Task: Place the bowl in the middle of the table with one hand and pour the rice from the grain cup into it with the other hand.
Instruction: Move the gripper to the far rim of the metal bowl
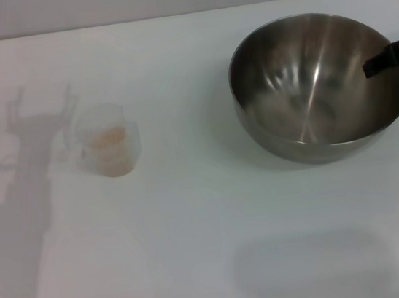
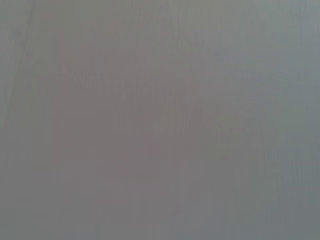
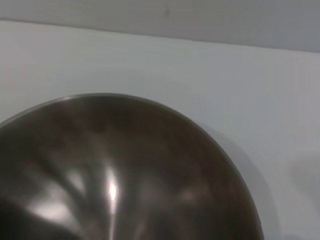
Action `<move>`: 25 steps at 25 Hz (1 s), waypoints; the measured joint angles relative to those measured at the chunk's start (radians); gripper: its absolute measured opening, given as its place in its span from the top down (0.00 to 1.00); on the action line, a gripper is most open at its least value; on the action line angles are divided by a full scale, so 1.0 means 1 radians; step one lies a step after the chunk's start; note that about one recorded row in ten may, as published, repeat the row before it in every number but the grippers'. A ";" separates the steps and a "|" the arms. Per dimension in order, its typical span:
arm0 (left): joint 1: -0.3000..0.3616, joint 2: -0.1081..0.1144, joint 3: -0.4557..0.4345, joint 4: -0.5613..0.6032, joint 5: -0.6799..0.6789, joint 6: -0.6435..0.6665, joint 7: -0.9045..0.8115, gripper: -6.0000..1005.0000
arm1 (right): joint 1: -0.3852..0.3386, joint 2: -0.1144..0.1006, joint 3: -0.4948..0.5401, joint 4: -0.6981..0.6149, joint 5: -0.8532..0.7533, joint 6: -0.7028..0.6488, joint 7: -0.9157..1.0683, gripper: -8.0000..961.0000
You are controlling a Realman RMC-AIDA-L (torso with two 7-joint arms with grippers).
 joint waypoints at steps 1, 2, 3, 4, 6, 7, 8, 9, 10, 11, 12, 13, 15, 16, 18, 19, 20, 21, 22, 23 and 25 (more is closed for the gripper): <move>0.000 0.000 0.000 0.000 0.000 0.000 0.000 0.14 | 0.000 0.000 0.000 0.000 0.000 0.000 0.000 0.32; 0.000 0.000 0.000 0.000 0.000 0.000 0.000 0.14 | 0.000 0.000 0.000 0.001 -0.001 -0.003 -0.001 0.33; 0.000 0.000 0.000 0.000 0.000 0.000 0.000 0.14 | 0.001 0.000 0.000 0.002 -0.002 -0.005 -0.002 0.34; 0.000 0.000 -0.001 0.000 0.000 0.000 0.000 0.14 | 0.001 0.000 0.000 0.002 -0.002 -0.007 -0.002 0.35; 0.000 0.000 -0.002 0.000 0.000 0.000 0.000 0.14 | 0.002 0.000 -0.001 0.003 -0.002 -0.010 -0.003 0.37; 0.000 0.000 -0.003 0.000 0.000 0.000 0.000 0.14 | 0.002 0.000 -0.001 0.003 -0.002 -0.010 -0.003 0.40; 0.000 0.000 -0.005 0.000 0.000 0.000 0.000 0.14 | 0.003 0.000 -0.001 0.004 -0.002 -0.010 -0.003 0.43; 0.000 0.000 -0.005 0.000 0.000 0.000 0.000 0.14 | 0.003 0.000 -0.001 0.004 -0.002 -0.010 -0.003 0.47; 0.000 0.000 -0.007 0.000 0.000 0.000 0.000 0.14 | 0.005 -0.001 -0.001 0.010 -0.002 -0.010 -0.003 0.50; 0.000 -0.001 -0.008 0.000 0.000 0.000 0.000 0.14 | 0.005 -0.001 -0.001 0.010 -0.002 -0.010 -0.003 0.54; 0.000 -0.001 -0.009 0.000 0.000 0.000 0.000 0.14 | 0.006 -0.001 -0.002 0.013 -0.002 -0.010 -0.004 0.57; 0.000 -0.001 -0.009 -0.002 0.001 0.000 0.000 0.14 | 0.009 -0.002 -0.002 0.018 -0.003 -0.010 -0.004 0.62; 0.000 -0.001 -0.009 -0.004 0.002 0.000 0.000 0.14 | 0.010 -0.002 -0.001 0.019 -0.006 -0.011 -0.004 0.72; 0.000 -0.001 -0.009 -0.004 0.002 0.000 0.000 0.14 | 0.010 -0.002 -0.001 0.019 -0.006 -0.011 -0.004 0.76; 0.000 -0.001 -0.010 -0.005 0.003 0.000 0.000 0.14 | 0.010 -0.002 -0.001 0.019 -0.010 -0.010 -0.004 0.84; 0.001 -0.001 -0.009 -0.006 0.004 0.000 0.000 0.14 | 0.009 -0.002 -0.001 0.019 -0.011 -0.010 -0.004 0.86; 0.002 -0.001 -0.009 -0.007 0.006 0.003 0.000 0.14 | 0.007 0.000 -0.002 0.011 -0.011 -0.010 -0.004 0.88; 0.002 -0.001 -0.009 -0.007 0.006 0.003 0.000 0.14 | 0.007 0.000 -0.002 0.011 -0.011 -0.010 -0.004 0.91; 0.003 -0.001 -0.009 -0.007 0.006 0.006 0.000 0.14 | 0.005 0.001 -0.002 0.006 -0.011 -0.010 -0.005 0.93; 0.003 -0.002 -0.009 -0.007 0.006 0.007 0.000 0.14 | 0.003 0.003 0.000 0.001 -0.010 -0.010 -0.008 0.96; 0.006 -0.002 -0.009 -0.009 0.006 0.010 0.000 0.14 | -0.004 0.012 0.007 -0.024 -0.005 -0.010 -0.018 0.96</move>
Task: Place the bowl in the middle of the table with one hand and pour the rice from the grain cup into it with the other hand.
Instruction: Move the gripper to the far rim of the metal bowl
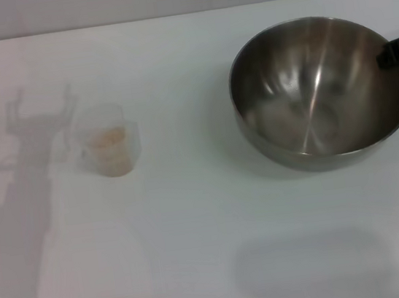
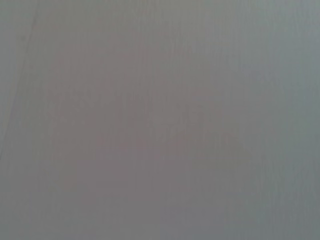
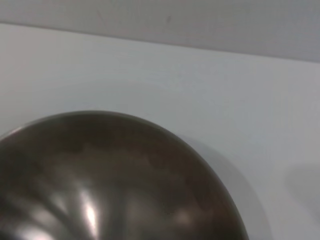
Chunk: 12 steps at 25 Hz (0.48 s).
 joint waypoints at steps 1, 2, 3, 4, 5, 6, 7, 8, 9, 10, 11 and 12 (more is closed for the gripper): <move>0.000 0.000 0.000 0.000 0.000 0.000 0.000 0.14 | 0.000 0.000 0.000 0.000 0.000 0.000 0.000 0.96; 0.000 0.000 0.001 0.000 0.000 0.001 0.000 0.14 | -0.003 0.004 0.003 -0.015 0.001 -0.001 -0.002 0.96; 0.000 0.000 0.002 0.000 0.000 0.001 0.000 0.14 | -0.008 0.010 0.003 -0.036 0.001 -0.001 -0.005 0.96; 0.000 0.000 0.004 0.000 0.000 0.002 0.000 0.14 | -0.014 0.016 0.004 -0.060 0.003 -0.001 -0.008 0.96; 0.000 0.000 0.005 0.000 0.000 0.004 0.000 0.14 | -0.027 0.023 0.005 -0.108 0.015 -0.002 -0.012 0.96; 0.000 0.000 0.005 0.000 0.000 0.004 0.000 0.14 | -0.027 0.023 0.005 -0.108 0.015 -0.002 -0.012 0.96; 0.000 0.000 0.006 0.000 0.000 0.004 0.000 0.14 | -0.031 0.025 0.004 -0.122 0.025 -0.002 -0.014 0.96; 0.000 0.000 0.006 0.000 0.000 0.005 0.000 0.14 | -0.036 0.025 0.004 -0.133 0.044 -0.004 -0.015 0.96; 0.000 0.000 0.006 0.000 0.000 0.006 0.000 0.14 | -0.041 0.024 0.004 -0.145 0.068 -0.008 -0.015 0.97; 0.000 0.000 0.007 0.000 0.000 0.011 0.000 0.14 | -0.047 0.024 0.003 -0.154 0.097 -0.015 -0.016 0.97; 0.000 0.000 0.007 0.000 0.000 0.011 0.000 0.14 | -0.047 0.024 0.003 -0.154 0.097 -0.015 -0.016 0.97; 0.000 0.000 0.007 0.000 0.000 0.014 0.000 0.14 | -0.049 0.024 0.002 -0.157 0.109 -0.020 -0.022 0.97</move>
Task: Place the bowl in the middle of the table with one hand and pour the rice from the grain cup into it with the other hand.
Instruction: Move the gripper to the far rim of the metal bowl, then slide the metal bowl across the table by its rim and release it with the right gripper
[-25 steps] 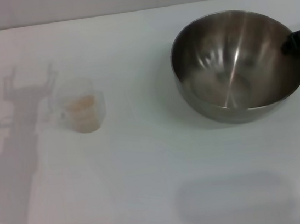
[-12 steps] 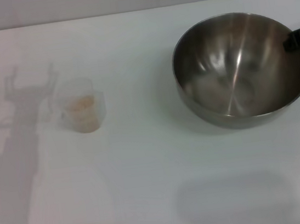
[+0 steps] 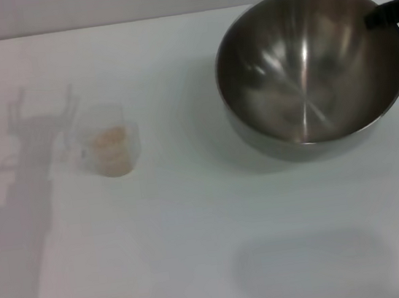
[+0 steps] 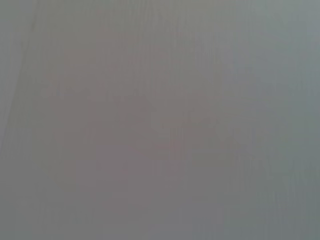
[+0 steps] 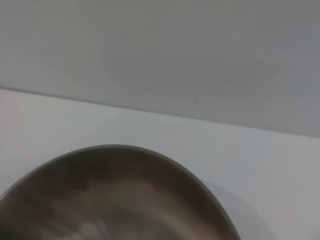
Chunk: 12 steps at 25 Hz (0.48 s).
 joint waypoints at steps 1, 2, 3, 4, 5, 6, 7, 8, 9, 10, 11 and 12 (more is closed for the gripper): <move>0.000 0.000 0.000 0.000 0.000 0.002 0.000 0.14 | -0.001 0.000 -0.001 -0.001 0.011 -0.004 -0.006 0.97; 0.000 0.000 0.000 0.000 0.000 0.004 0.000 0.14 | -0.002 0.001 -0.002 -0.001 0.025 -0.008 -0.014 0.97; 0.000 0.000 0.000 0.000 0.000 0.006 0.000 0.14 | -0.003 0.002 -0.007 0.000 0.056 -0.013 -0.032 0.97; 0.000 0.000 0.000 0.000 0.000 0.006 0.000 0.14 | -0.003 0.002 -0.007 0.000 0.056 -0.013 -0.032 0.98; 0.000 0.000 0.000 0.000 0.000 0.006 0.000 0.14 | -0.003 0.002 -0.009 0.005 0.078 -0.015 -0.044 0.98; 0.000 0.000 0.000 0.000 0.000 0.006 0.000 0.14 | -0.003 0.002 -0.011 0.012 0.102 -0.017 -0.060 0.98; 0.000 0.000 0.000 0.000 0.000 0.007 0.000 0.14 | -0.003 0.002 -0.012 0.019 0.126 -0.019 -0.076 0.98; -0.001 0.000 0.000 0.000 0.000 0.007 0.000 0.14 | 0.001 0.002 -0.024 0.038 0.166 -0.023 -0.103 0.98; -0.001 0.000 0.000 0.000 0.000 0.007 0.000 0.14 | 0.001 0.002 -0.024 0.038 0.166 -0.023 -0.103 0.98; -0.002 0.000 0.000 0.000 0.000 0.007 0.000 0.14 | 0.008 0.001 -0.044 0.057 0.182 -0.030 -0.115 0.98; -0.002 0.000 0.000 0.000 0.000 0.007 0.000 0.14 | 0.011 0.001 -0.056 0.066 0.183 -0.033 -0.116 0.98; -0.002 0.000 0.000 0.000 0.000 0.007 0.000 0.14 | 0.011 0.001 -0.056 0.066 0.183 -0.033 -0.116 0.98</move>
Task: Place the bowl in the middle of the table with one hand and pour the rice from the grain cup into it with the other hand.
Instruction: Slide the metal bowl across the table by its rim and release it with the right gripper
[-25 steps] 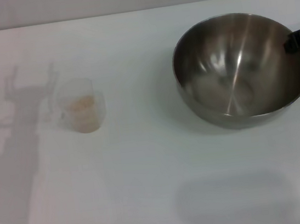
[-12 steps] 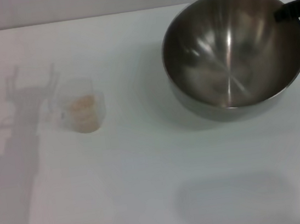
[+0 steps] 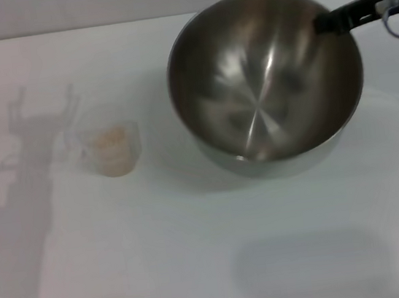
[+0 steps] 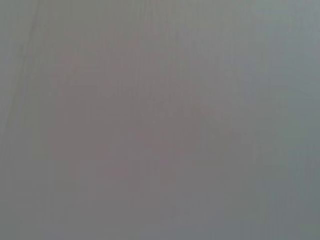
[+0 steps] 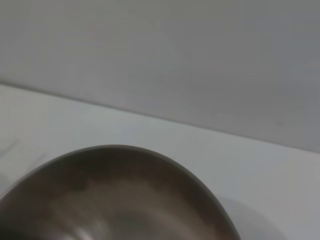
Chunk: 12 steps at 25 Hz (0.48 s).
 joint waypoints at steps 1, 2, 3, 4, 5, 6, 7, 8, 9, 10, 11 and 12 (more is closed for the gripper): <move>0.000 0.000 0.000 0.000 0.000 0.000 0.000 0.14 | 0.007 -0.001 -0.023 0.021 -0.001 -0.010 -0.002 0.98; 0.000 0.000 0.000 0.000 0.000 0.000 0.000 0.14 | 0.007 -0.001 -0.023 0.021 -0.001 -0.010 -0.002 0.98; 0.000 0.000 0.000 0.000 0.000 0.001 0.000 0.14 | 0.013 -0.002 -0.032 0.037 -0.001 -0.014 -0.002 0.98; 0.000 0.000 0.000 0.000 0.000 0.001 0.000 0.14 | 0.020 -0.003 -0.038 0.056 -0.002 -0.017 -0.003 0.98; 0.000 0.000 0.000 0.001 0.000 0.001 0.000 0.14 | 0.029 -0.004 -0.043 0.076 -0.002 -0.018 -0.004 0.98; 0.000 0.000 0.000 0.004 0.000 0.001 0.000 0.14 | 0.045 -0.005 -0.046 0.113 -0.002 -0.019 -0.015 0.98; 0.000 0.000 0.000 0.004 0.000 0.001 0.000 0.14 | 0.045 -0.005 -0.046 0.113 -0.002 -0.019 -0.015 0.98; -0.001 0.000 0.000 0.005 0.000 0.001 0.000 0.14 | 0.051 -0.005 -0.046 0.126 -0.002 -0.019 -0.021 0.98; -0.002 0.000 0.000 0.006 0.000 0.001 0.000 0.14 | 0.056 -0.004 -0.046 0.137 -0.002 -0.020 -0.027 0.98; -0.002 -0.001 0.000 0.005 0.000 0.001 0.000 0.14 | 0.059 -0.004 -0.047 0.146 -0.002 -0.021 -0.029 0.98; -0.001 -0.001 0.000 0.005 0.000 0.001 0.000 0.14 | 0.064 -0.004 -0.048 0.159 -0.006 -0.022 -0.030 0.98; 0.000 -0.001 0.000 0.003 0.000 0.001 0.000 0.14 | 0.064 -0.004 -0.048 0.159 -0.006 -0.022 -0.030 0.98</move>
